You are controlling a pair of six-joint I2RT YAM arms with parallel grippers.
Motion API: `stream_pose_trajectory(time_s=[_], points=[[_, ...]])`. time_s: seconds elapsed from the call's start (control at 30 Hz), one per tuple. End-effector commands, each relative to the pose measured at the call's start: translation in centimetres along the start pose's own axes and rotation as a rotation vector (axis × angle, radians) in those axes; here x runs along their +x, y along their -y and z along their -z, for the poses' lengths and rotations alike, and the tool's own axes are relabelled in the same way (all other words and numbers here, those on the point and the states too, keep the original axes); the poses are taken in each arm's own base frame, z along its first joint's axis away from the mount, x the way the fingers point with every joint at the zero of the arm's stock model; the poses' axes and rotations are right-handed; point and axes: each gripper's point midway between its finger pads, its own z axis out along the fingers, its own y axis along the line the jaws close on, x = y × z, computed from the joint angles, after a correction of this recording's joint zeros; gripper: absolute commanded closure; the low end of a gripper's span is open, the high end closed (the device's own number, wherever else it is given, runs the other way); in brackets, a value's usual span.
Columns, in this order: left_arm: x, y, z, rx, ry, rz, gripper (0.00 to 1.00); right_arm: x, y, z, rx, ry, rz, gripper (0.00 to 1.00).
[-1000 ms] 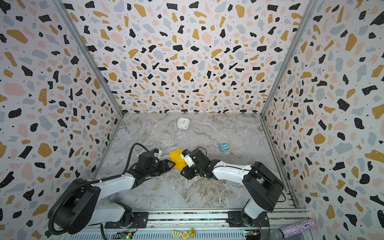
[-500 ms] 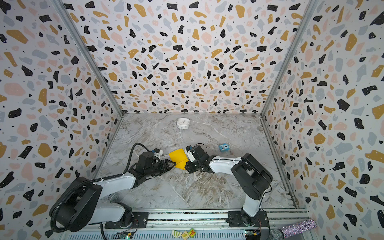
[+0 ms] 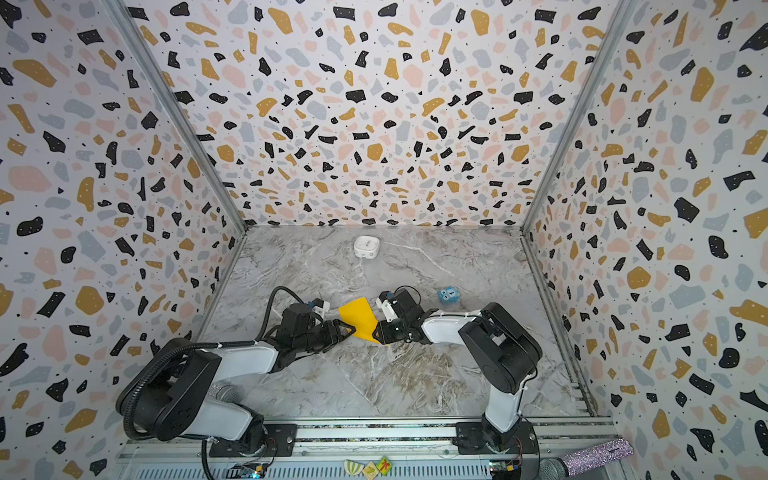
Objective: Fold a paper plane with a square sheet of paper (pick it up from the middle)
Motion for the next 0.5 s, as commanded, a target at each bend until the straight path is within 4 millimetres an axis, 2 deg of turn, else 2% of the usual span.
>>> stream_pose_trajectory(time_s=[0.0, 0.2, 0.47], points=[[-1.2, 1.7, -0.3, 0.052, 0.026, -0.031, 0.41, 1.4, 0.5, -0.5, -0.007, -0.044, -0.038, 0.72], [-1.4, 1.4, -0.8, 0.043, 0.023, 0.01, 0.52, 2.4, 1.3, -0.9, 0.001, -0.068, -0.069, 0.75], [-1.5, 0.2, -1.7, 0.011, 0.024, 0.07, 0.54, 2.5, 1.5, -1.0, -0.001, -0.071, -0.074, 0.76]])
